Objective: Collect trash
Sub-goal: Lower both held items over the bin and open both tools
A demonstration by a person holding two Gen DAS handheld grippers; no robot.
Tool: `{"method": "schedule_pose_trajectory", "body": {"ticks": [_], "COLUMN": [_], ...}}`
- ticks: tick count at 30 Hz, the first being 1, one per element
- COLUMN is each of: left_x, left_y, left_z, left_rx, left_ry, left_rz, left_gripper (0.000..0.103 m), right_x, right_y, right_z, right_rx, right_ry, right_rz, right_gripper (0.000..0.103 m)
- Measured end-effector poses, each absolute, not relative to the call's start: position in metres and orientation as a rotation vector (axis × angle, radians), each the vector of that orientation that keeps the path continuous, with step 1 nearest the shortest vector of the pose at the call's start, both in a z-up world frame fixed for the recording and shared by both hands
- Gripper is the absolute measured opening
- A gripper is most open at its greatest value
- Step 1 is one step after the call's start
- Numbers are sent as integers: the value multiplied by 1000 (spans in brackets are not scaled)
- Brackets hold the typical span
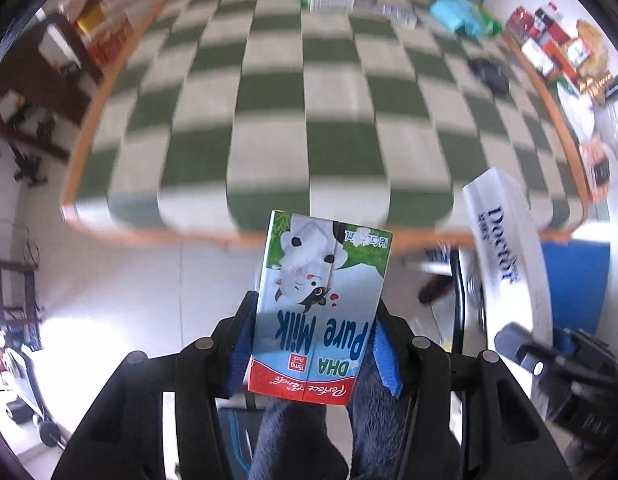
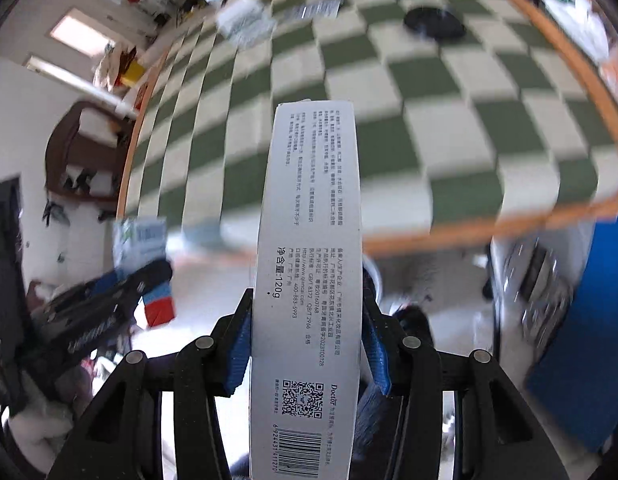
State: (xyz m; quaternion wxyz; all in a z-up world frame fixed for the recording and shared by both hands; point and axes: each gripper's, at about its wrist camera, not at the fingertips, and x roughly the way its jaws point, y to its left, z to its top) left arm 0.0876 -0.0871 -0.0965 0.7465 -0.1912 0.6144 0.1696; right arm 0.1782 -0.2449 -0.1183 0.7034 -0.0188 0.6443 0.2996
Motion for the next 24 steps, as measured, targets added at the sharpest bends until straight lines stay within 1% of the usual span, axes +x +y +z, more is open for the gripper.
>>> {"method": "schedule_pose_trajectory", "body": {"ticks": [4,8,11,12,16,18,19,20,22,24], "left_x": [53,39,44,46,67,74,73,78,81,84], "left_y": [-95,-91,-83,-81,-66,-56,-52,-45,-35,-24], "left_z": [-148,-230,-297,-311,-397,-431,-440,-454,-471,-486], "left_rx": [-491,-614,-698,-707,-776,-795,-798,-790,-768,-726], "left_ry": [1443,1555,1604,1613,1649,1655,1654,1654,1635,1618], "left_rz": [350,349,343,339,318,327,327,338,366,405], "left_gripper": [49,49,49,49,51,51,57,71,87,93], "right_x": [130,106,101,101,113,123,128,132,141,151], "right_y": [-263,-271,-272,-270,-262,-252,-247,-242,-230,-219], "right_z": [-151,-214,-287,-307,-404,-447,-468,-485,-521,-555], "right_rx": [-66,-95,-122,-129,-116,-110,-107,-104,-112,-116], "right_ry": [1563,1689,1770,1789,1869,1900,1910,1918,1936,1942], "right_rz": [703,714,696,690,649,643,638,644,648,643], "right_gripper": [51,50,50,50,50,50,50,50,51,52]}}
